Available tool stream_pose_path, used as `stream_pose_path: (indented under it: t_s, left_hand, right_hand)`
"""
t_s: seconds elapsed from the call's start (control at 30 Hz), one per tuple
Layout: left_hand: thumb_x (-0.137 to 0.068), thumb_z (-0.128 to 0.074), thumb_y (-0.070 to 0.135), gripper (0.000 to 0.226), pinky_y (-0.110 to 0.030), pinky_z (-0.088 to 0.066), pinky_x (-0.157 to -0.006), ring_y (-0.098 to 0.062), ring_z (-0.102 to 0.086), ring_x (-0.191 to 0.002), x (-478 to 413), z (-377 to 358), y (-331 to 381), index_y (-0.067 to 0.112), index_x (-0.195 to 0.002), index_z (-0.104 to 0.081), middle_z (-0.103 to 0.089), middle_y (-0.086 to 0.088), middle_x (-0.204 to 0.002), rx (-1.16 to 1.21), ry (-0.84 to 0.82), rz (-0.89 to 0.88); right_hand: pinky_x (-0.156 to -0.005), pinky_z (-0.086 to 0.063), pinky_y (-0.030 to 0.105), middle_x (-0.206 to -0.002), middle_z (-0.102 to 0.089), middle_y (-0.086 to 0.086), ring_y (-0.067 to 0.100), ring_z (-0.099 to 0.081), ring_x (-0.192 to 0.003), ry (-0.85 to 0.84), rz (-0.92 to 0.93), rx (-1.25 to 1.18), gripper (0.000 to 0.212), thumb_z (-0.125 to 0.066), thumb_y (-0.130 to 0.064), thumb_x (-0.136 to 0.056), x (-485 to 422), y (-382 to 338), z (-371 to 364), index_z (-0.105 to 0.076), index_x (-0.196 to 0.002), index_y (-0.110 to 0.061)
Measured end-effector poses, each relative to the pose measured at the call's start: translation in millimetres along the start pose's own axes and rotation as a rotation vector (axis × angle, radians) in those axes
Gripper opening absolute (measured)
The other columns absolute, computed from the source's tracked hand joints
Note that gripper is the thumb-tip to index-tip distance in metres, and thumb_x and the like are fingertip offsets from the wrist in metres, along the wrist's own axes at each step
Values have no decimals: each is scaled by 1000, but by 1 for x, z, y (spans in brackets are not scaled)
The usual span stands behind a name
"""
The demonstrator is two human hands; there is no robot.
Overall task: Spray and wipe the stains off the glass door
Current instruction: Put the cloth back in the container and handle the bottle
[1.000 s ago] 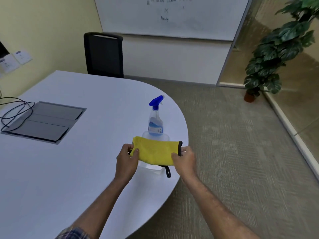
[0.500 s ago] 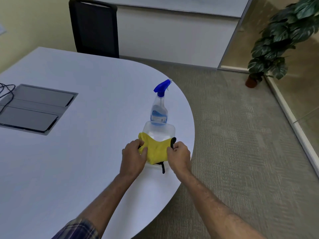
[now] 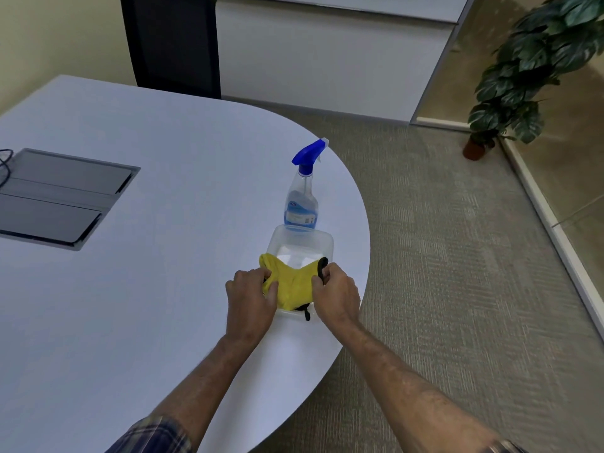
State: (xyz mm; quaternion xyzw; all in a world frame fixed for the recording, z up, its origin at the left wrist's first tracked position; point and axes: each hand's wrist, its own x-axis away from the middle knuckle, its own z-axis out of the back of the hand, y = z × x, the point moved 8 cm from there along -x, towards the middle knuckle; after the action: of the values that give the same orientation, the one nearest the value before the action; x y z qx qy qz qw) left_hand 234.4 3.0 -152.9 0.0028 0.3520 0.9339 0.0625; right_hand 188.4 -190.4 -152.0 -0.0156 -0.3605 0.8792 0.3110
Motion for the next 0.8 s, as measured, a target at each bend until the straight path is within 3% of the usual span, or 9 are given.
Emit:
stream_pose_path:
  t_s: [0.1, 0.33, 0.43, 0.53, 0.67, 0.8]
  left_hand:
    - [-97, -72, 14, 21, -43, -37, -95, -35, -60, -109, 1, -1, 0, 5, -116, -74, -75, -13, -110, -40, -11, -21]
    - [-95, -74, 15, 14, -49, -43, -81, -40, -63, -103, 1, 1, 2, 4, -89, -80, -71, -18, -106, -287, 54, -107]
    - [-92, -76, 12, 9, -49, -42, -82, -41, -61, -104, 0, -1, -9, 4, -89, -80, -70, -19, -108, -296, 48, -81]
    - [-97, -73, 22, 20, -49, -44, -85, -38, -60, -109, -3, -3, -16, 7, -86, -79, -69, -18, -111, -229, 42, -37]
    - [-100, -69, 36, 32, -46, -44, -87, -35, -60, -110, -6, -8, -19, 9, -84, -78, -69, -15, -110, -243, 11, -19]
    - [-102, -63, 34, 33, -47, -45, -87, -35, -60, -110, -10, -13, -17, 8, -94, -81, -70, -17, -114, -333, -41, -33]
  right_hand:
    - [-70, -41, 32, -100, -71, 8, 28, -66, -94, 4, 46, 84, 15, -59, -21, -101, -3, -3, -4, -64, -105, -8]
    - [-80, -45, 34, -110, -62, 7, 23, -53, -108, -41, 158, 291, 11, -54, -14, -99, -1, 1, -18, -62, -106, -9]
    - [-75, -43, 32, -111, -58, 5, 21, -51, -106, -20, 182, 328, 20, -52, -4, -94, 1, 2, -21, -58, -112, -11]
    - [-77, -46, 35, -111, -58, 6, 22, -52, -105, 5, 198, 313, 26, -51, -2, -92, 2, 2, -23, -57, -116, -11]
    - [-80, -47, 35, -108, -59, 7, 22, -52, -104, -16, 231, 368, 11, -51, -12, -98, -1, 7, -31, -62, -102, -10]
    - [-78, -50, 38, -106, -60, 8, 24, -54, -102, -13, 269, 364, 14, -52, -13, -99, -5, 8, -35, -64, -95, -8]
